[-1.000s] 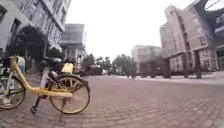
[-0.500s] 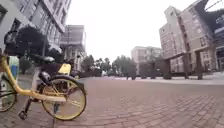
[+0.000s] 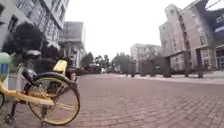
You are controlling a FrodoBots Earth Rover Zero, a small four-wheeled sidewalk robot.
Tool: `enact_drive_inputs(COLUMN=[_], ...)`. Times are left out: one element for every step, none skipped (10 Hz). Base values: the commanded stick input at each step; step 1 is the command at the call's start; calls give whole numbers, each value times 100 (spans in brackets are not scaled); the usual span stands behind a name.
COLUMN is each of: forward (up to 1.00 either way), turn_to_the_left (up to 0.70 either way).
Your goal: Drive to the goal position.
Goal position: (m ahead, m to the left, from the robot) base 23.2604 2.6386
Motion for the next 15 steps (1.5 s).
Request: enact_drive_inputs(forward=[45,45,45,45,45,45,45,45,45,45,45,45,45,45,45], turn_to_the_left=[0,0,0,0,0,0,0,0,0,0,0,0,0,0,0])
